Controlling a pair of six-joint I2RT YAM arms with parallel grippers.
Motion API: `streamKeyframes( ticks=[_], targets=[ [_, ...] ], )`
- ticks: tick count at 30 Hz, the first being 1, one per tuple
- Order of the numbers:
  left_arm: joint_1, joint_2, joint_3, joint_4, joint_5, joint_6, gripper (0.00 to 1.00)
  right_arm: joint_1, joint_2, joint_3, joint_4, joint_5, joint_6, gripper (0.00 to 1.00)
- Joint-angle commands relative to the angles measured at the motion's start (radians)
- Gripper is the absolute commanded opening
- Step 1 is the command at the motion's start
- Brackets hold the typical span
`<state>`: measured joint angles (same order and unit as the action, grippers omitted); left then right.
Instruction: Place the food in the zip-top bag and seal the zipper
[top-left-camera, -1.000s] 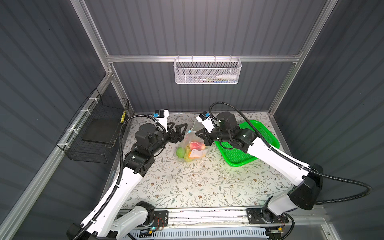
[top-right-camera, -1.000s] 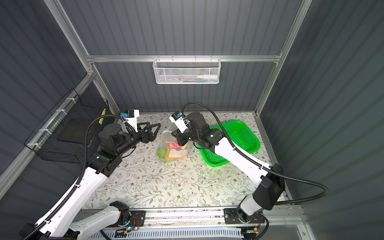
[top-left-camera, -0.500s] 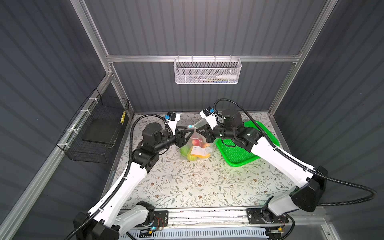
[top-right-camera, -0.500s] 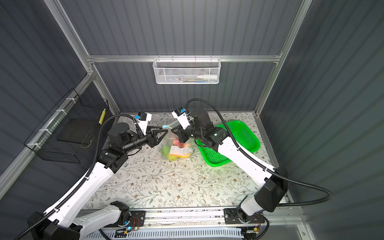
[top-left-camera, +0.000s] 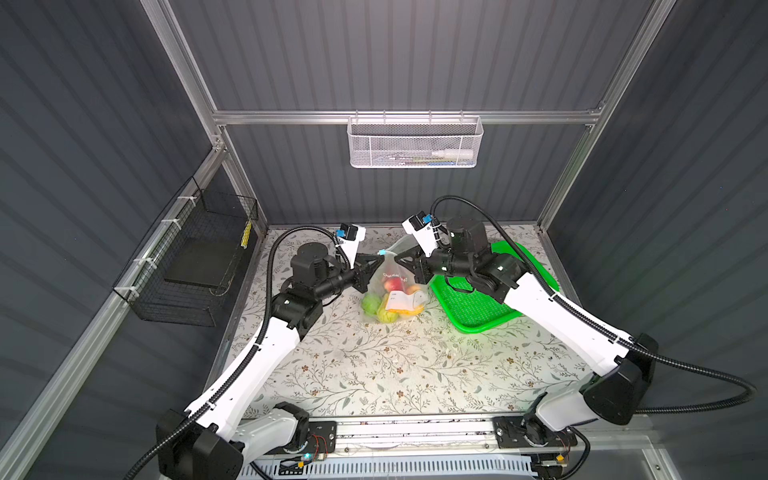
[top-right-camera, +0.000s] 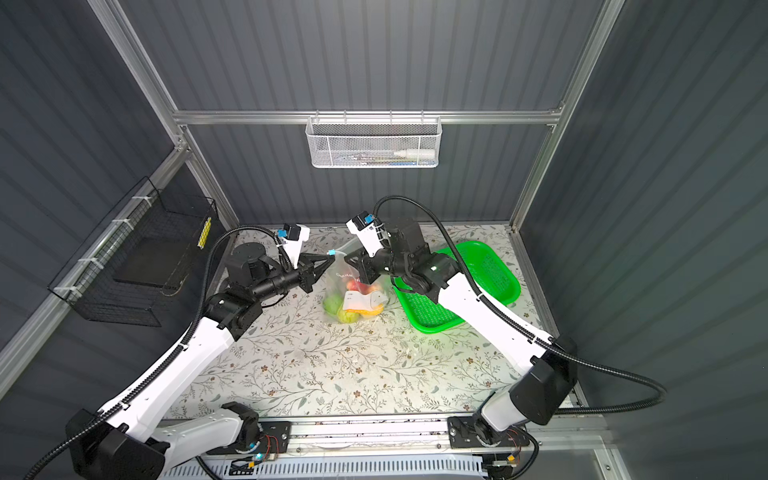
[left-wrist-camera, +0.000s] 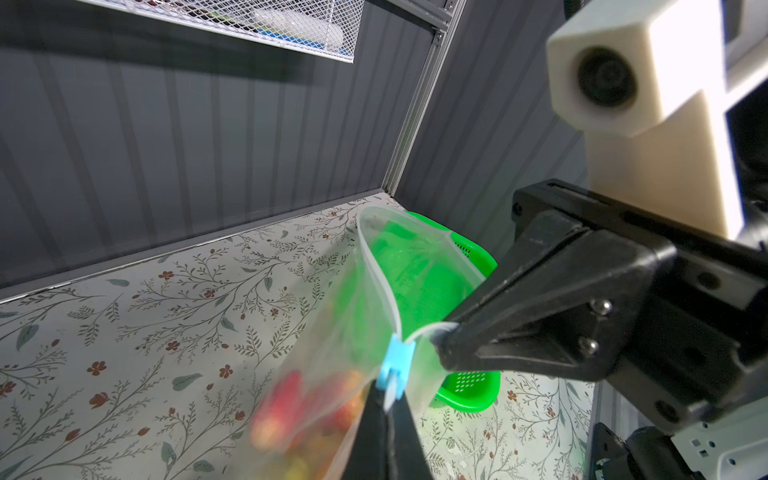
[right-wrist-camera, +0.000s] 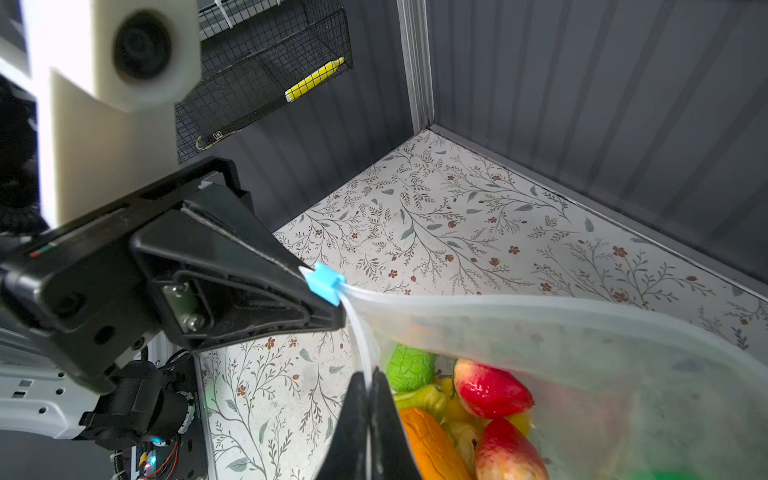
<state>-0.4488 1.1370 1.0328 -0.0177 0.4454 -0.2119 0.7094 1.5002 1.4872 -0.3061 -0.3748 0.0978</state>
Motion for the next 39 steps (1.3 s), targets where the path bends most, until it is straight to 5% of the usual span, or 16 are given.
streamKeyframes(
  ticks=[1, 22, 26, 30, 34, 39],
  targets=[
    [0.004, 0.000, 0.010, 0.012, -0.012, 0.014, 0.00, -0.003, -0.031, 0.006, 0.030, -0.015, 0.008, 0.00],
    [0.007, 0.003, 0.088, -0.105, -0.007, 0.138, 0.00, 0.070, -0.072, -0.055, 0.072, -0.013, 0.077, 0.01],
    [0.005, 0.006, 0.071, -0.120, -0.010, 0.147, 0.00, 0.067, -0.063, -0.066, 0.059, 0.007, 0.054, 0.12],
    [0.005, 0.011, 0.071, -0.139, -0.007, 0.165, 0.00, 0.040, -0.086, -0.058, 0.038, -0.006, 0.007, 0.39],
    [0.005, 0.019, 0.076, -0.163, -0.004, 0.188, 0.00, -0.004, -0.131, -0.057, 0.039, -0.033, -0.053, 0.55],
    [0.005, 0.027, 0.086, -0.187, 0.009, 0.204, 0.00, -0.047, -0.103, 0.022, -0.019, -0.112, -0.163, 0.62]
  ],
)
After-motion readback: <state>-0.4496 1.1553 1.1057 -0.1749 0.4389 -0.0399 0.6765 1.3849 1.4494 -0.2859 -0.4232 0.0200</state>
